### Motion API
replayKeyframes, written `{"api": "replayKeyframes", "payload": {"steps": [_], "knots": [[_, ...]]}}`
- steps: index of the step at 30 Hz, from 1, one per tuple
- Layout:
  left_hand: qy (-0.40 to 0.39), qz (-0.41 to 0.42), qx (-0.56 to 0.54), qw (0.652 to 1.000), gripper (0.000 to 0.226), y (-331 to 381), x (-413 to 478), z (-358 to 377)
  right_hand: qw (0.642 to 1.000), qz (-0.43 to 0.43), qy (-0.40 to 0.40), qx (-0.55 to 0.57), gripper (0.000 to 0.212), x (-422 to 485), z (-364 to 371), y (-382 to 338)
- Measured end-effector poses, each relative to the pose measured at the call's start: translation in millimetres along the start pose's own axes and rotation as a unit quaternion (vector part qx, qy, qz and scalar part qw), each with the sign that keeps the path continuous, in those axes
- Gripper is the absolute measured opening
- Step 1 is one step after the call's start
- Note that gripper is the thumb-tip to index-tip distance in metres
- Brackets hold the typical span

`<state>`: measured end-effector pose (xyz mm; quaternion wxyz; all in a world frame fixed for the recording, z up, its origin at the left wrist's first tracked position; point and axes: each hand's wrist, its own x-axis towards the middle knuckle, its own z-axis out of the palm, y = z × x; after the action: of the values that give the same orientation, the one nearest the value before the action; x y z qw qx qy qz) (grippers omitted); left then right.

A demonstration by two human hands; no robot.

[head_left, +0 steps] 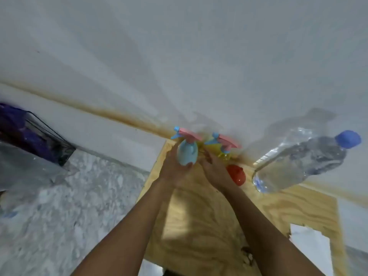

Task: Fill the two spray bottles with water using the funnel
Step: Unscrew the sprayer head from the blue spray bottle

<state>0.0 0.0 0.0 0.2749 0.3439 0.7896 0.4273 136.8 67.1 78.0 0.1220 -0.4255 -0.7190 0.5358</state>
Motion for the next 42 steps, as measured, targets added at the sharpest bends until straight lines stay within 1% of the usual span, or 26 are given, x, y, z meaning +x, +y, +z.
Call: {"api": "replayKeyframes", "payload": {"steps": [1, 2, 6, 7, 10, 12, 14, 18, 19, 23, 28, 31, 34, 36, 38, 42], "knots": [[0.004, 0.004, 0.011, 1.0, 0.095, -6, 8, 2, 1.0, -0.008, 0.014, 0.002, 0.041, 7, 5, -1], [0.004, 0.005, 0.024, 1.0, 0.094, -6, 15, 2, 0.999, -0.018, 0.029, -0.003, 0.041, 14, 9, -1], [0.008, -0.012, 0.004, 1.0, 0.073, -10, 30, 7, 0.997, -0.04, 0.069, 0.001, 0.044, 27, 30, 2], [0.004, -0.002, -0.005, 1.0, 0.069, -11, 32, 7, 0.996, -0.044, 0.073, 0.004, 0.044, 29, 34, 6], [-0.013, -0.011, -0.028, 0.999, 0.075, -8, 27, 6, 0.995, -0.042, 0.085, 0.006, 0.044, 35, 44, 13], [-0.011, -0.008, -0.022, 1.0, 0.082, -5, 24, 4, 0.994, -0.044, 0.099, 0.0, 0.042, 35, 48, 11], [-0.01, 0.002, -0.019, 1.0, 0.082, -4, 24, 0, 0.993, -0.043, 0.108, -0.008, 0.041, 33, 50, 10], [-0.026, 0.022, -0.024, 0.999, 0.061, -2, 15, -12, 0.99, -0.038, 0.137, -0.025, 0.045, 25, 53, 4], [-0.029, 0.034, -0.031, 0.999, 0.06, 0, 11, -16, 0.989, -0.041, 0.143, -0.022, 0.045, 23, 53, 1], [-0.054, 0.086, -0.061, 0.993, 0.064, 19, -7, -36, 0.981, -0.067, 0.181, 0.009, 0.031, 7, 41, -23], [-0.086, 0.135, -0.084, 0.984, 0.075, 47, -31, -54, 0.967, -0.096, 0.228, 0.056, 0.031, -20, 20, -56], [-0.072, 0.154, -0.111, 0.979, 0.079, 65, -48, -65, 0.962, -0.121, 0.229, 0.083, 0.031, -39, 7, -75], [-0.061, 0.193, -0.122, 0.972, 0.076, 83, -64, -73, 0.956, -0.138, 0.231, 0.121, 0.033, -57, -1, -87], [-0.08, 0.183, -0.149, 0.968, 0.073, 95, -73, -77, 0.952, -0.148, 0.22, 0.15, 0.032, -66, -7, -94], [-0.107, 0.169, -0.172, 0.965, 0.07, 106, -80, -82, 0.956, -0.15, 0.203, 0.151, 0.032, -72, -14, -99], [-0.132, 0.186, -0.168, 0.959, 0.063, 122, -92, -94, 0.959, -0.159, 0.167, 0.165, 0.036, -86, -26, -110]]}}
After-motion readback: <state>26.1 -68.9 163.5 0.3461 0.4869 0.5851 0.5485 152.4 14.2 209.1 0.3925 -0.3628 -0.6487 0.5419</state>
